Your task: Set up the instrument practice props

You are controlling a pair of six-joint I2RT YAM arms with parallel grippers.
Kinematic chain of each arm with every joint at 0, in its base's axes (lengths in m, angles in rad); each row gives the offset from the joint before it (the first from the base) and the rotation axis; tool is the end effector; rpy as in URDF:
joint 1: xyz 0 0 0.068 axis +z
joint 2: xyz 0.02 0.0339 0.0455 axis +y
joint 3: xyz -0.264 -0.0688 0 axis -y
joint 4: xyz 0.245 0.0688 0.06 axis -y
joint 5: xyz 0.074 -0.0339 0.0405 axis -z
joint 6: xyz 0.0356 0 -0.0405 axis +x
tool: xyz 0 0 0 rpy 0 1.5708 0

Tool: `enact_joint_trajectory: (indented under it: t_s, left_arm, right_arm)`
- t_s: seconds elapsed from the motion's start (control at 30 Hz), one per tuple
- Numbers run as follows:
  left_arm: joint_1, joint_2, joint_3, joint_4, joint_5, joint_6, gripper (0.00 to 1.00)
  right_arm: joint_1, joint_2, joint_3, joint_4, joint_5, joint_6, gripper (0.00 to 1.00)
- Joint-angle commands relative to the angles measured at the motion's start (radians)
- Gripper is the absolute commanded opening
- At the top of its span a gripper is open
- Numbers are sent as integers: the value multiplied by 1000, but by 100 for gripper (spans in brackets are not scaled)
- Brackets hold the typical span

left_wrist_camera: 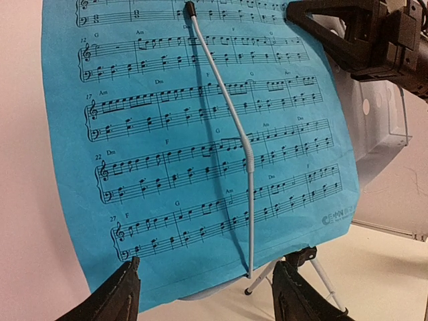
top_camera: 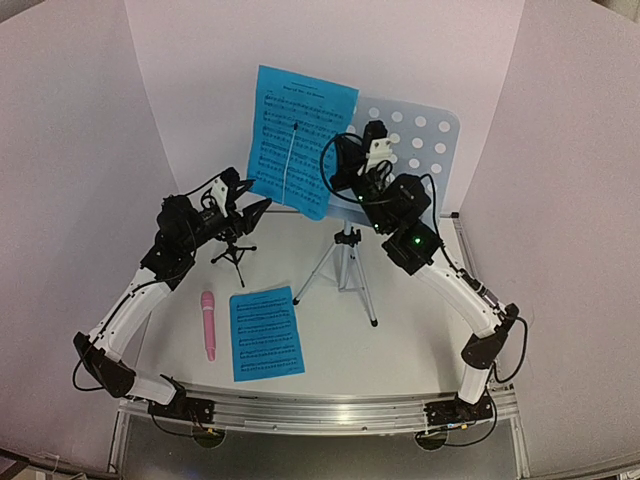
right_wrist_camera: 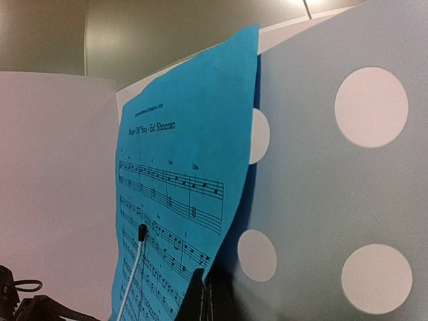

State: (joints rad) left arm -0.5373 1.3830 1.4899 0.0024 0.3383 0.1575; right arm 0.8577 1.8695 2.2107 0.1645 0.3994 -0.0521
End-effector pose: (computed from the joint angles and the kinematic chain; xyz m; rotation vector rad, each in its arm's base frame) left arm 0.2644 -0.1713 0.4704 0.7616 1.2831 -0.5545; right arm 0.2734 0.2949 0.5561 -0.1389 1.1133 0.5082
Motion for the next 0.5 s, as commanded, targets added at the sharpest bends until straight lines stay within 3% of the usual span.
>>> enact_joint_trajectory:
  t_s: [0.0,0.47]
  left_arm:
    - [2,-32,7,24,4,14,67]
    - [2,-27,5,39,11,7,67]
  right_arm:
    - [-4,-73,-9,71,14,-9,0]
    - [-5,-99,-27,36,6,-29,0]
